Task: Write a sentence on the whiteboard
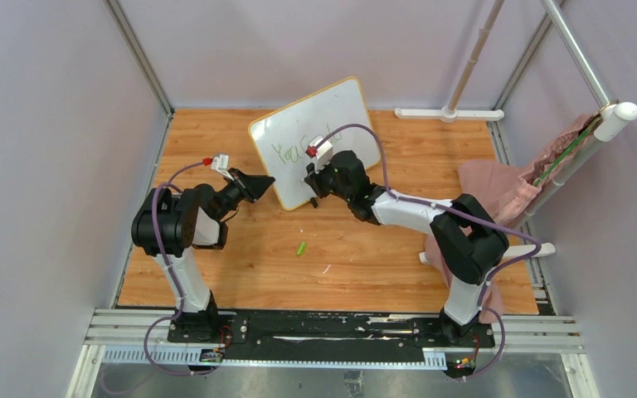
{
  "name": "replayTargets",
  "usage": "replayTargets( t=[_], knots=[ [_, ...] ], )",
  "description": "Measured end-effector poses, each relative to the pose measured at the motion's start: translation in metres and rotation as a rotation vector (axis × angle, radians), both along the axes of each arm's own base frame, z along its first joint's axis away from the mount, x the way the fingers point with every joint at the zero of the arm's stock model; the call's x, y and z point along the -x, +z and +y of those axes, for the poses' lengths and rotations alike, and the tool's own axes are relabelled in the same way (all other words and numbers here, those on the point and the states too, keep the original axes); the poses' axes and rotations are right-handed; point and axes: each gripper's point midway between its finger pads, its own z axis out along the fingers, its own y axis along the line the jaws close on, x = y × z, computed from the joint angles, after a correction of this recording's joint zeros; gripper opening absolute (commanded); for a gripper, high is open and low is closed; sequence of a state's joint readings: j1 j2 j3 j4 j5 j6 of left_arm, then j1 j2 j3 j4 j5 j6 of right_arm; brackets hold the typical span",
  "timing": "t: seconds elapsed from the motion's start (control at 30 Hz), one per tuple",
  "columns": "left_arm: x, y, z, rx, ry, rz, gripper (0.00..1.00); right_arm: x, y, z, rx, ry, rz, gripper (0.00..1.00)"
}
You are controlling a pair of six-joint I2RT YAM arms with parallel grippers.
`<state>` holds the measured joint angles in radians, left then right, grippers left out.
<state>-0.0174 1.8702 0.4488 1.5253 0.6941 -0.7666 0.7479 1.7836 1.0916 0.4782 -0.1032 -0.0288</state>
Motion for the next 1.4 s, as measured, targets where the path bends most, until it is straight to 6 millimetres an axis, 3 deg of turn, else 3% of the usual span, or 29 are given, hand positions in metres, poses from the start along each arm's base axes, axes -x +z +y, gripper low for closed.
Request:
replayTargets(
  t=[1.4],
  knots=[
    [-0.0002,-0.0001,0.0001,0.000,0.001,0.000,0.00,-0.0060,0.0104,0.0036,-0.003,-0.006,-0.011,0.00]
  ],
)
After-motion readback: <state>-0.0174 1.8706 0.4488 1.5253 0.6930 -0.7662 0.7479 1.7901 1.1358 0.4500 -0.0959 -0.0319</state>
